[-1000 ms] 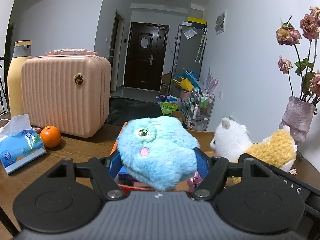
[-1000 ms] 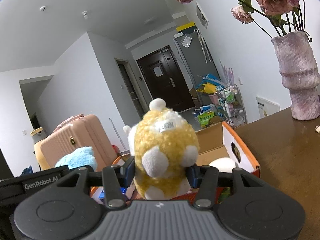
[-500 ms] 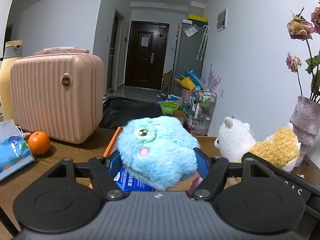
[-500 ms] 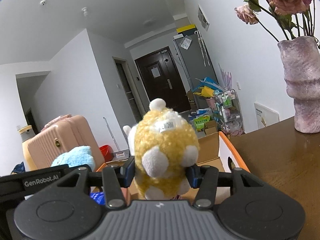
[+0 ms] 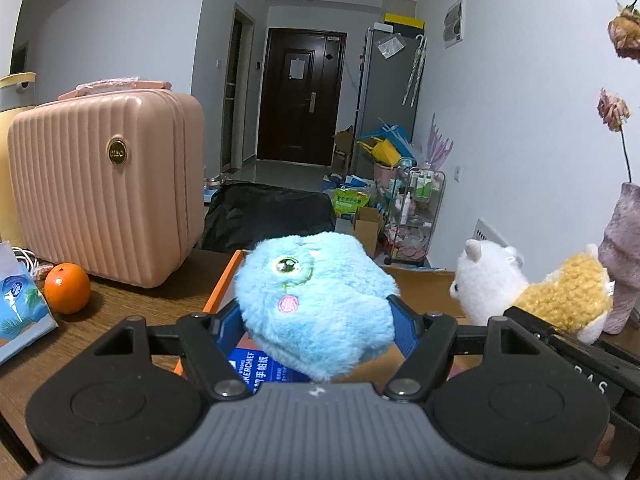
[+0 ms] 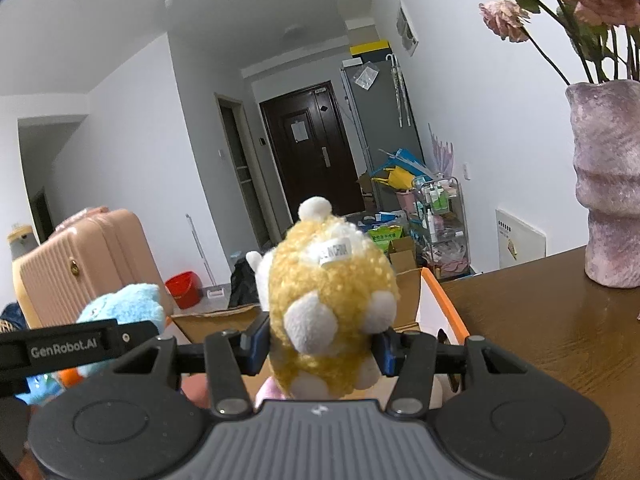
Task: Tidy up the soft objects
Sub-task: 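Lower both plush toys into the box and open both tools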
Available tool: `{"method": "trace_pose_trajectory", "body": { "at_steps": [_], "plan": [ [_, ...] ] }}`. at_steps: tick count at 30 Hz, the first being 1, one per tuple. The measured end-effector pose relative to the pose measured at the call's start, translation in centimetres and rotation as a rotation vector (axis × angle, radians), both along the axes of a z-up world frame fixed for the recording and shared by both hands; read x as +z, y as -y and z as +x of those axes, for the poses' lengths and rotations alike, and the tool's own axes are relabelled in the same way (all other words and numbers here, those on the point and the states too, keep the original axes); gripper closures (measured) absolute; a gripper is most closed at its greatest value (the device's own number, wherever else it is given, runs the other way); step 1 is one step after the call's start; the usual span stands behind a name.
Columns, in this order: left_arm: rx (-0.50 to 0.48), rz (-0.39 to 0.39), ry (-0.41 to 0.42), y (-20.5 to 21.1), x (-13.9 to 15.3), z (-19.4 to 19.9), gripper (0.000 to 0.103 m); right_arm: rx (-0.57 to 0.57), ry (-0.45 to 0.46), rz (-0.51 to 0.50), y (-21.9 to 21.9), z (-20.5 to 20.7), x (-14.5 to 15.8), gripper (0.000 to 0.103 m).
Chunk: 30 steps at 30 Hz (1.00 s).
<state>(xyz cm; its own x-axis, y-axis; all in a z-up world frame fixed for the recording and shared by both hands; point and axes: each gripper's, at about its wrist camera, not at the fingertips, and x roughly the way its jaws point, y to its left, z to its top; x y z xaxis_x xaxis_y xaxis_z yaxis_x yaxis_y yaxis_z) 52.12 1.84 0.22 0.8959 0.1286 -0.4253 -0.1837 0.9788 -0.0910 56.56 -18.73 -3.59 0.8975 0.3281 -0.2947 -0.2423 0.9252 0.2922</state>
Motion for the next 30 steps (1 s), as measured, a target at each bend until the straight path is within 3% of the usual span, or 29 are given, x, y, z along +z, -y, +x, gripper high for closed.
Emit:
{"method": "trace_pose_trajectory", "body": {
  "at_steps": [9,11,12,13,14,15,16,30],
  "plan": [
    [0.023,0.028,-0.016,0.0,-0.7,0.2,0.027,-0.004,-0.013,-0.033,-0.3,0.2,-0.1,0.051],
    [0.026,0.018,-0.017,-0.1,-0.8,0.2,0.023,-0.011,-0.016,-0.039,-0.2,0.3,-0.1,0.047],
    [0.030,0.017,-0.015,-0.2,-0.8,0.2,0.015,-0.021,-0.012,-0.046,-0.2,0.3,-0.1,0.045],
    [0.035,0.016,-0.013,-0.3,-0.8,0.1,0.004,-0.029,-0.012,-0.049,-0.2,0.3,-0.1,0.032],
    [0.043,0.012,-0.009,-0.4,-0.8,0.0,0.000,-0.036,-0.010,-0.045,-0.1,0.2,-0.1,0.023],
    [0.056,0.007,-0.005,-0.6,-0.7,0.0,0.000,-0.048,-0.002,-0.039,0.1,0.1,-0.1,0.005],
    [0.075,0.005,0.003,-0.8,-0.7,-0.1,0.000,-0.060,0.010,-0.035,0.2,0.0,0.0,0.000],
    [0.102,0.007,0.000,-1.4,-0.8,0.0,0.000,-0.069,0.030,-0.040,0.1,-0.4,0.0,0.000]
  ]
}}
